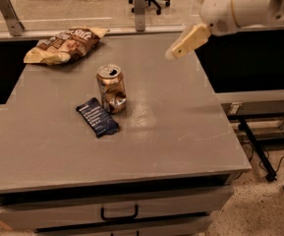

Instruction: Move orange can near rxbar blueberry

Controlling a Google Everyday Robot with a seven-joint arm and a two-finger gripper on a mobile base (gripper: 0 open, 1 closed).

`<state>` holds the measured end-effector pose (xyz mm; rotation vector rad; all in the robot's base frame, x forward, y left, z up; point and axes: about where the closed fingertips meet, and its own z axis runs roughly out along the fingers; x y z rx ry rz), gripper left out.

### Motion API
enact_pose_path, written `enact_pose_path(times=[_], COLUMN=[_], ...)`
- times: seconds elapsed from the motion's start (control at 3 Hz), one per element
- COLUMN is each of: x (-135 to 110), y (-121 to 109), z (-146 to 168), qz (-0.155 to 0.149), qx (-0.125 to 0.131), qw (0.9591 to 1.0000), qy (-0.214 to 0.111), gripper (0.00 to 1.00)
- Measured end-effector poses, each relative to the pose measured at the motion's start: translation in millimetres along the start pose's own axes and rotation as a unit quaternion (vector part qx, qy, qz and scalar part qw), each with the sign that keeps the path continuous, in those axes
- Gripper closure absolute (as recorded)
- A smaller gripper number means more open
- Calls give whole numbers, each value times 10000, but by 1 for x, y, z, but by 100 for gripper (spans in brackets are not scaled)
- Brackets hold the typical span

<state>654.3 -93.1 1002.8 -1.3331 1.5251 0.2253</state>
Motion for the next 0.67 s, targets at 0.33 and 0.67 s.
enact_pose_path(times=[0.33,0.67], x=[-52,-63], y=[-59,-70], z=[-57,-69], qz=[-600,-652], qx=[882,1029], qw=[9943,9925], qy=[-33,-104], gripper=[0,0])
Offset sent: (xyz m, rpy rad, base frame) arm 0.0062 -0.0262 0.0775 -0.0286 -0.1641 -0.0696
